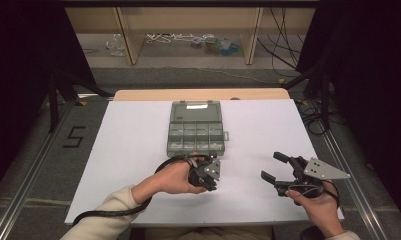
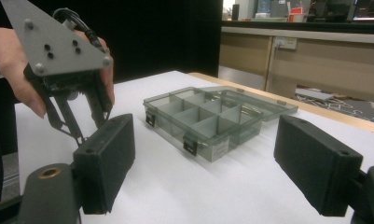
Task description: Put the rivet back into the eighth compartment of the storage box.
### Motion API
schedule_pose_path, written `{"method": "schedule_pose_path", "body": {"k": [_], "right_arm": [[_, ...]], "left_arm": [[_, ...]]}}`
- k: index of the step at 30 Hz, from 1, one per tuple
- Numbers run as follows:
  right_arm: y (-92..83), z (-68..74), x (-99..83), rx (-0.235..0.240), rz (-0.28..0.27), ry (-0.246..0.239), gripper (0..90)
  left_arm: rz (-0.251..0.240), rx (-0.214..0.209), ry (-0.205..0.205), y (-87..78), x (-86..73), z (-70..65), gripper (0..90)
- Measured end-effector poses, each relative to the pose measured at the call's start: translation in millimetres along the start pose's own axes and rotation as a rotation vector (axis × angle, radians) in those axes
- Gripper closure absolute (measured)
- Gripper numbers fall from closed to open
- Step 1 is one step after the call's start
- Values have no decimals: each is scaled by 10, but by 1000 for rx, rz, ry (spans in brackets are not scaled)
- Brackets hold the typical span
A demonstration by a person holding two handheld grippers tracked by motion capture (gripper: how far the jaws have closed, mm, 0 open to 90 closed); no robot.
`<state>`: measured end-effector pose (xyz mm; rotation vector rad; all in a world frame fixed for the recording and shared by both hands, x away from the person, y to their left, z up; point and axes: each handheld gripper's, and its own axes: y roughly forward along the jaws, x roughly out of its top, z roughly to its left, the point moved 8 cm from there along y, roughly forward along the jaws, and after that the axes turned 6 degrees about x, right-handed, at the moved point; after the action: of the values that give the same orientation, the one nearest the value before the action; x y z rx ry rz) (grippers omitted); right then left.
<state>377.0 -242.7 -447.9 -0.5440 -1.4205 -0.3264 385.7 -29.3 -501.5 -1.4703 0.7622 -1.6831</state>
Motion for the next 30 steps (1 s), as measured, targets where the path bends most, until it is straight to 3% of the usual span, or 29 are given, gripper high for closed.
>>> {"method": "schedule_pose_path", "body": {"k": [6, 8, 12, 23, 26, 30], "right_arm": [[0, 2, 3, 2, -3, -1, 215], [0, 3, 3, 2, -3, -1, 215], [-1, 2, 3, 3, -4, 0, 215], [-5, 3, 6, 2, -6, 0, 216], [-7, 1, 4, 3, -3, 3, 216], [-5, 0, 5, 0, -5, 1, 216]], "left_arm": [[-61, 36, -46, -67, 21, 68, 821], [-95, 49, -81, -66, 50, 75, 821], [-121, 80, -94, -93, 68, 140, 821], [-269, 176, -216, -176, 144, 320, 822], [-319, 192, -271, -204, 181, 378, 822], [-345, 218, -296, -224, 194, 445, 822]]}}
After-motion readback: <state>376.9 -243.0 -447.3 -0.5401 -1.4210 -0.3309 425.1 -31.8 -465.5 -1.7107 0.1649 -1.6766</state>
